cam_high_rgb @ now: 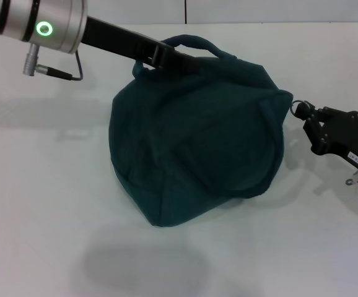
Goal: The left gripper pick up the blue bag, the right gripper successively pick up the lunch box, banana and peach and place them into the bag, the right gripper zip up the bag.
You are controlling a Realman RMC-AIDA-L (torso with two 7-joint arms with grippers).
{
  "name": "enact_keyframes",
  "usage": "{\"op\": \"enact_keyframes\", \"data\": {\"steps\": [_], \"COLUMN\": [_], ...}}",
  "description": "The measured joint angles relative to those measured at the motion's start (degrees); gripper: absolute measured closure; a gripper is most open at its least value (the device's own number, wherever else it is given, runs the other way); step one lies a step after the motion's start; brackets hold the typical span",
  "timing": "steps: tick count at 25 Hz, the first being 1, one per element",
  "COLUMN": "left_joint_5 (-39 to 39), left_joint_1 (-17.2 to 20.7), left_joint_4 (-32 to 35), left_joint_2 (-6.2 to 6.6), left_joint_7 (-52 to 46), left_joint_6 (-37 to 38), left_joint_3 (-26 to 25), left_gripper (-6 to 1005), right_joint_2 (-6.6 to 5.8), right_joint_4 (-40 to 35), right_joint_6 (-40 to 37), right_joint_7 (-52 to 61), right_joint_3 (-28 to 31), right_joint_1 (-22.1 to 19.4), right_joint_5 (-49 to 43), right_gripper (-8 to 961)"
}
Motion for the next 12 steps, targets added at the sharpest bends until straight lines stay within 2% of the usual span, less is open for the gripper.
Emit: {"op": "enact_keyframes", "data": {"steps": [5,10,12], "left_joint_5": [-2.4,-13.4,-18.6], "left_joint_1": [1.5,6.6,10.0], "left_joint_4": [-0.1,-0.1,-0.1], "left_joint_2": [-0.52,-0.61,-0.37], "left_joint_7": [3.3,11.4,16.1], "left_joint_6": [0.0,0.1,0.2], "left_joint_3": [-3.9,-4.8,-4.8], "left_gripper": [931,925,798], "right_joint_2": [0.00,-0.01,-0.05], "right_joint_4": [0.0,0.0,0.3], "right_joint_6": [-4.7,-8.0,-9.5], "right_joint_7": [0.3,0.3,0.1], "right_joint_3": [0.4,0.6,0.7], "right_joint_1": [-0.8,-2.0,-2.4], "right_joint_5": [0.2,0.7,1.5], "right_gripper": [944,937,933]}}
